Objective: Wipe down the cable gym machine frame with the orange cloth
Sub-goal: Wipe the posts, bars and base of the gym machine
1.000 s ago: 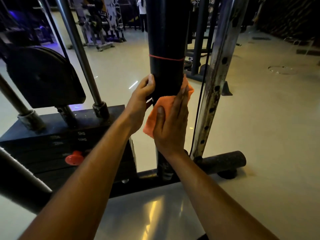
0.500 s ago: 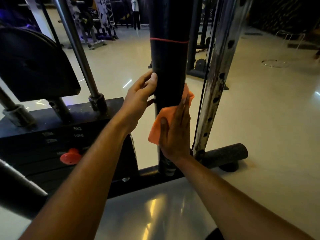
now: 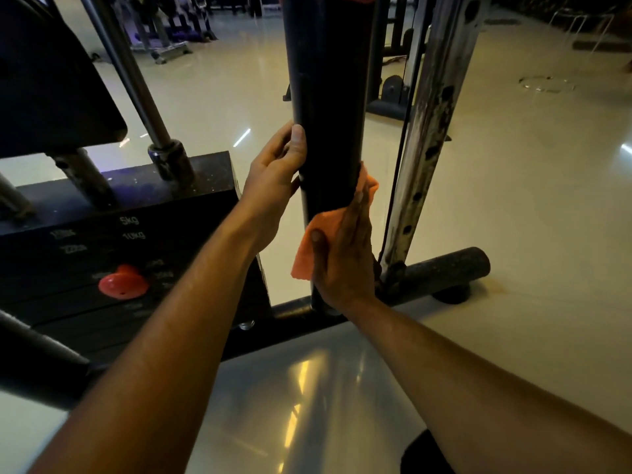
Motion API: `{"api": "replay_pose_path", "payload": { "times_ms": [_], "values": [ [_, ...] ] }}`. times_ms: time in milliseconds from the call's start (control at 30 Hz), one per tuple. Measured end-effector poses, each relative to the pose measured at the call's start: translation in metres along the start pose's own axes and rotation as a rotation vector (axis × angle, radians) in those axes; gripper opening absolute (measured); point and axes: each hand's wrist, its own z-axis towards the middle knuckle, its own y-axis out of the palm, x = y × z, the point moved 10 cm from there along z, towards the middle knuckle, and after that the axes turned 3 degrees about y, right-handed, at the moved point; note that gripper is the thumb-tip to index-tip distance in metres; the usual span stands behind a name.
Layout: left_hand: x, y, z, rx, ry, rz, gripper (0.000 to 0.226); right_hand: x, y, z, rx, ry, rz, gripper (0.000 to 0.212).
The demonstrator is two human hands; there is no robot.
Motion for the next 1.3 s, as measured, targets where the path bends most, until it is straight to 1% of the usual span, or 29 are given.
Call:
{"api": "replay_pose_path", "payload": {
  "times_ms": [67,133,233,333,400,500,567,667,733,833,900,1000,1100,1167,1300],
  "values": [
    [-0.008,-0.001,-0.005,0.004,-0.022,0.005,0.050,0.013,0.006,-0.014,-0.048,0.028,-0.022,0.090],
    [-0.012,-0.001,-0.008,0.015,-0.028,0.013,0.050,0.012,0.004,-0.011,-0.051,0.037,0.005,0.093],
    [-0.012,0.002,-0.010,0.030,-0.015,0.012,0.047,-0.004,-0.011,0.014,0.015,0.040,0.113,0.092],
    [-0.016,0.005,-0.013,0.034,-0.002,0.014,0.049,-0.015,-0.019,0.025,0.083,0.052,0.124,0.087],
    [-0.021,0.005,-0.016,0.034,-0.017,0.009,0.048,-0.008,-0.012,0.013,0.040,0.016,0.059,0.091],
    [-0.024,0.006,-0.018,0.033,-0.040,0.010,0.044,0.021,0.006,-0.013,-0.108,0.006,-0.022,0.098],
    [-0.025,0.006,-0.018,0.036,-0.044,0.009,0.042,0.029,0.008,-0.018,-0.137,0.023,-0.020,0.098],
    [-0.025,0.006,-0.017,0.022,-0.042,0.017,0.038,0.016,-0.003,-0.006,-0.093,0.012,0.038,0.096],
    [-0.026,0.006,-0.018,0.023,-0.040,0.011,0.041,0.001,-0.013,0.009,-0.039,-0.005,0.080,0.092],
    [-0.027,0.007,-0.018,0.026,-0.037,0.014,0.045,-0.009,-0.018,0.021,0.025,0.018,0.075,0.089],
    [-0.028,0.009,-0.019,0.031,-0.043,0.011,0.046,0.001,-0.009,0.008,-0.033,0.026,0.025,0.092],
    [-0.028,0.011,-0.020,0.039,-0.063,0.001,0.046,0.035,0.010,-0.028,-0.194,0.092,-0.030,0.097],
    [-0.031,0.011,-0.020,0.042,-0.074,-0.006,0.047,0.046,0.015,-0.038,-0.237,0.154,-0.018,0.098],
    [-0.032,0.011,-0.020,0.039,-0.078,-0.005,0.047,0.036,0.011,-0.028,-0.199,0.165,0.037,0.099],
    [-0.034,0.011,-0.020,0.040,-0.073,-0.003,0.040,0.007,-0.008,0.005,-0.007,0.144,0.121,0.089]
  ]
}}
